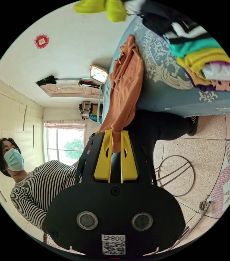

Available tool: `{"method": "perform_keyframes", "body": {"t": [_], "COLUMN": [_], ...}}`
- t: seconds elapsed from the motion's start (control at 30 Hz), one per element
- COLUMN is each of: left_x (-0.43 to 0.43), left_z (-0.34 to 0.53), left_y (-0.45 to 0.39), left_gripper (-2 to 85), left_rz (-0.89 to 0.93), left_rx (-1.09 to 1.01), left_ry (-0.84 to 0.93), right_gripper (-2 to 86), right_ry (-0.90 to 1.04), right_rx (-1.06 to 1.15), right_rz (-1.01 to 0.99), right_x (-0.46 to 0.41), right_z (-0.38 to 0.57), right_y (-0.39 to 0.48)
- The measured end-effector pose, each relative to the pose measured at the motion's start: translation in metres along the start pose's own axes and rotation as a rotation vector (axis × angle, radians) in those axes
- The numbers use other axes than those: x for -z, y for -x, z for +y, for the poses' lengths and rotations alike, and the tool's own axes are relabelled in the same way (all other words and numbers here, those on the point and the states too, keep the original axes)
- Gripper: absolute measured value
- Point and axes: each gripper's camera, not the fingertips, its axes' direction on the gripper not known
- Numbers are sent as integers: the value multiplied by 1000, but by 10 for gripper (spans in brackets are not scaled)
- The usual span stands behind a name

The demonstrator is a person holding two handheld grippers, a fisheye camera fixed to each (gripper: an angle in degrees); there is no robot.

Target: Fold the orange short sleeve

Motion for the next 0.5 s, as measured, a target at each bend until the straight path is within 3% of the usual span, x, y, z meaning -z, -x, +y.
{"method": "perform_keyframes", "body": {"t": [0.5], "left_x": [49], "left_z": [-20], "left_y": [-114], "left_gripper": [60], "left_rz": [261], "left_rx": [-365], "left_ry": [-126], "right_gripper": [30], "right_ry": [-109], "right_rx": [442], "right_rz": [-22], "right_x": [52], "right_z": [15], "right_y": [174]}}
